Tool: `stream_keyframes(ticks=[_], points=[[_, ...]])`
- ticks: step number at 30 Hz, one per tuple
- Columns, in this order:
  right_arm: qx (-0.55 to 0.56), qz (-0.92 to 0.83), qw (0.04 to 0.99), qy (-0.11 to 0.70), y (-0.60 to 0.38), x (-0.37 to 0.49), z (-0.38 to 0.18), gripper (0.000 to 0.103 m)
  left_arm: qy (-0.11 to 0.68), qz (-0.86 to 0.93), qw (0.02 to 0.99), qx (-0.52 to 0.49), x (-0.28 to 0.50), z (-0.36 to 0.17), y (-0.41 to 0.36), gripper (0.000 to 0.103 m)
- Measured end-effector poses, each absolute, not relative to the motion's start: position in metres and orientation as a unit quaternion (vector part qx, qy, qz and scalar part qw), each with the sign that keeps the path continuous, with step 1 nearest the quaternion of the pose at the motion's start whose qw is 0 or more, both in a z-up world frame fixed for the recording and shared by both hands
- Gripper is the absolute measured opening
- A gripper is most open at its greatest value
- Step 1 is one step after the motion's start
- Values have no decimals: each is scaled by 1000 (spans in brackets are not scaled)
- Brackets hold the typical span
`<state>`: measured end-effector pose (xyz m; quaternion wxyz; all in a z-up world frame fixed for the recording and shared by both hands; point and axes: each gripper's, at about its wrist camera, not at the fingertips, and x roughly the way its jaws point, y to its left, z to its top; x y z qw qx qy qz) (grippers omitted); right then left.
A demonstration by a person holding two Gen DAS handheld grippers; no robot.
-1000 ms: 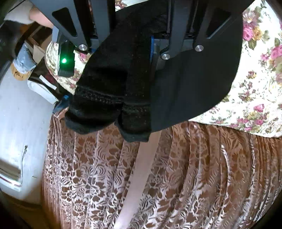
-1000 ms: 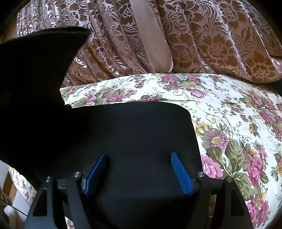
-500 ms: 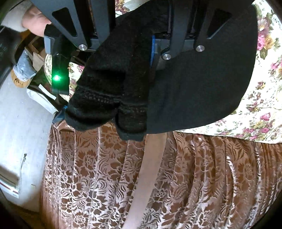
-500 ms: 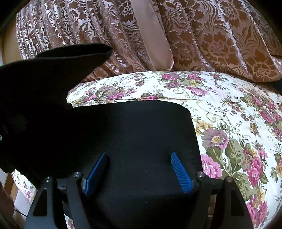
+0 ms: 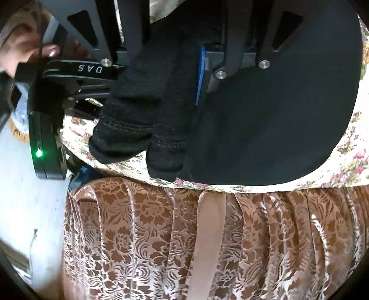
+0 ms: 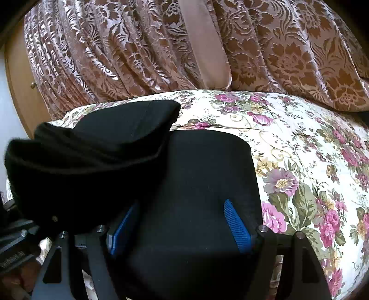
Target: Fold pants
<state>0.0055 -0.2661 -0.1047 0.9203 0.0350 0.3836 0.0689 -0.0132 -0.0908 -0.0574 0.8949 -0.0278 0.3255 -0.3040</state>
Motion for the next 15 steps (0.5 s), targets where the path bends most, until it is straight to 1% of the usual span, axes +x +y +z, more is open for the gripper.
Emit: stream_keyframes(ticks=[1,3,4,5,6,7,10,15], points=[[30,70,920,385,-265,5,-104,77,326,-308,894,-26,-15,-57,-91,23],[17,76,917,391,-265,3,-101,77,330,-328,885,-33,-21,-54,-88,37],[10,78,916,394,-265,1,-98,77,331,-336,881,-38,-23,-52,-88,42],[6,75,916,394,-266,0,-97,77,331,-353,874,-49,-27,-49,-84,52],[3,69,917,394,-269,-2,-95,77,330,-367,867,-60,-30,-46,-80,60],[3,57,918,391,-273,-4,-92,77,329,-383,860,-71,-33,-44,-76,62],[40,17,922,384,-294,-11,-85,77,315,-399,858,-78,-46,-34,-62,63],[196,6,913,359,-338,-20,-65,77,302,-341,884,-104,-41,-24,-27,64]])
